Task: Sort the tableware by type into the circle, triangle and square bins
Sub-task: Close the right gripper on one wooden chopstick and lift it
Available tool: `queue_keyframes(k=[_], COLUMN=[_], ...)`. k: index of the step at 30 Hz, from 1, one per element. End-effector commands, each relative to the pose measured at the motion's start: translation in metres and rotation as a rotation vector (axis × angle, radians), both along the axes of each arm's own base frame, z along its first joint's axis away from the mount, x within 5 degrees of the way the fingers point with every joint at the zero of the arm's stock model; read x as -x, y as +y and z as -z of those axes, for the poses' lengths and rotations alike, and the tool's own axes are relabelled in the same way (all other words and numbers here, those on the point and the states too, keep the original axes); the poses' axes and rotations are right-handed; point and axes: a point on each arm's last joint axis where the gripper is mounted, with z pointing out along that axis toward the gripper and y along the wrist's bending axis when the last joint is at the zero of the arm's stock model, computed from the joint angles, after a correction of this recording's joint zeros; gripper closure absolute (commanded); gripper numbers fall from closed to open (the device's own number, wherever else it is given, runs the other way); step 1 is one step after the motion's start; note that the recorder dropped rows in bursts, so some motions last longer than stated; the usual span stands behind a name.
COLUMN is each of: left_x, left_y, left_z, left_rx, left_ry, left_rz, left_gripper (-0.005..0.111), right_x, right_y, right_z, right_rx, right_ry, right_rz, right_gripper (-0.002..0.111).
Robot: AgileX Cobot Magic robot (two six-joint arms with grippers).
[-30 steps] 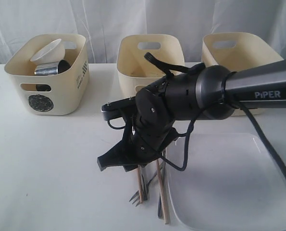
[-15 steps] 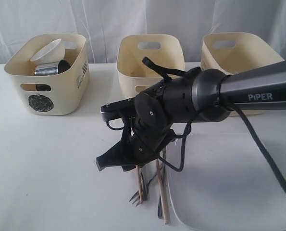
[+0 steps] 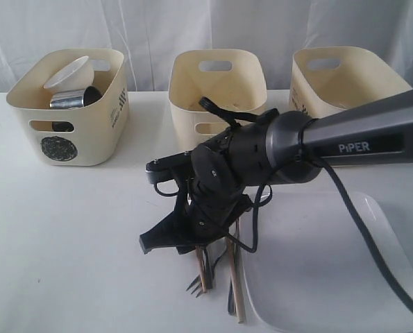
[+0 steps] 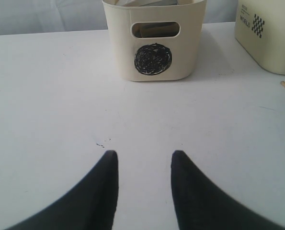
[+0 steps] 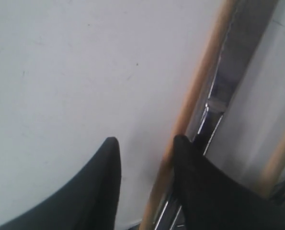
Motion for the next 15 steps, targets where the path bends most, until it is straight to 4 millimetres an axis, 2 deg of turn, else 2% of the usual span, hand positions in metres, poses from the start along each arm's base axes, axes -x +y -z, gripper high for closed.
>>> queue_keyframes(k=[1, 15], left_x=[0.0003, 0.0003], left_y=[-0.0004, -0.0004], left_z=[0.0014, 0.0014], left_rx=[0.012, 0.012], left_ry=[0.004, 0.004], left_rz=[0.002, 0.002], left_gripper=[0.065, 0.065], right_x=[-0.0014, -0.0039], right_y=[0.0004, 0.0004], right_z=[-0.0009, -0.0018], right_rx=[-0.003, -0.015], right_ry=[-0.01, -0.032], right_rz=[-0.008, -0.008], right_gripper=[0.073, 0.073])
